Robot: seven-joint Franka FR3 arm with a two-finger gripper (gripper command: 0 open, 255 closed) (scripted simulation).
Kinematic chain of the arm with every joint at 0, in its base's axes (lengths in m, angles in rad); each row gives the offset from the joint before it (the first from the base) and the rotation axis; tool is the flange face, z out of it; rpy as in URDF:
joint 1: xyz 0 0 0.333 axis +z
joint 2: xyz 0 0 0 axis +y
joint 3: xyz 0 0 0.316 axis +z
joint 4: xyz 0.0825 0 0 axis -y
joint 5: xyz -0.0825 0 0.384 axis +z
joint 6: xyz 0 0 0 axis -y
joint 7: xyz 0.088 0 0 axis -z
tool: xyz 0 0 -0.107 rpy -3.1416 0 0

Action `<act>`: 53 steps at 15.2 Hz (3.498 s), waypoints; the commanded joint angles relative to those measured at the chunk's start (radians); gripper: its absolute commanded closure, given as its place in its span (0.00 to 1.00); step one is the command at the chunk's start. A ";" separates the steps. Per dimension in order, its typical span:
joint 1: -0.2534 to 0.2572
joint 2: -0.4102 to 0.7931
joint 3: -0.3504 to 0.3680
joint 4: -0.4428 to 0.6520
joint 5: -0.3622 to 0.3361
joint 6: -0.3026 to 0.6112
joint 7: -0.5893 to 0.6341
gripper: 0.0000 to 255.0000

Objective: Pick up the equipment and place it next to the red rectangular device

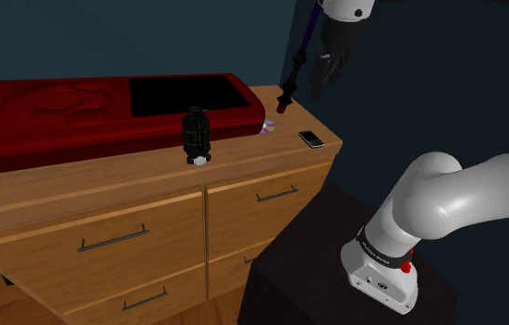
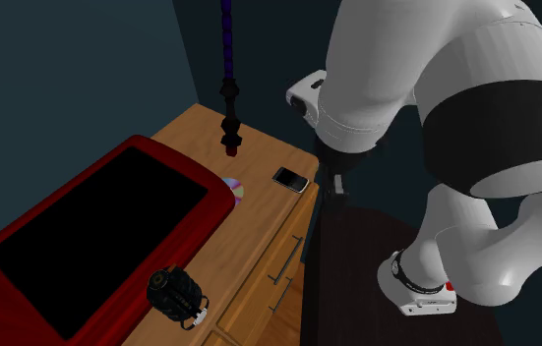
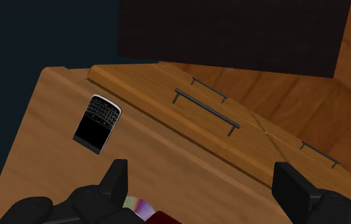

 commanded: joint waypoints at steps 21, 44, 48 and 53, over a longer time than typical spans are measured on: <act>-0.151 0.403 -0.361 -0.161 0.007 0.552 -0.128 0.00; -0.154 0.619 -0.448 -0.189 0.100 0.776 -0.215 1.00; -0.154 0.619 -0.448 -0.190 0.099 0.776 -0.215 1.00; -0.155 0.599 -0.444 -0.178 0.091 0.746 -0.206 1.00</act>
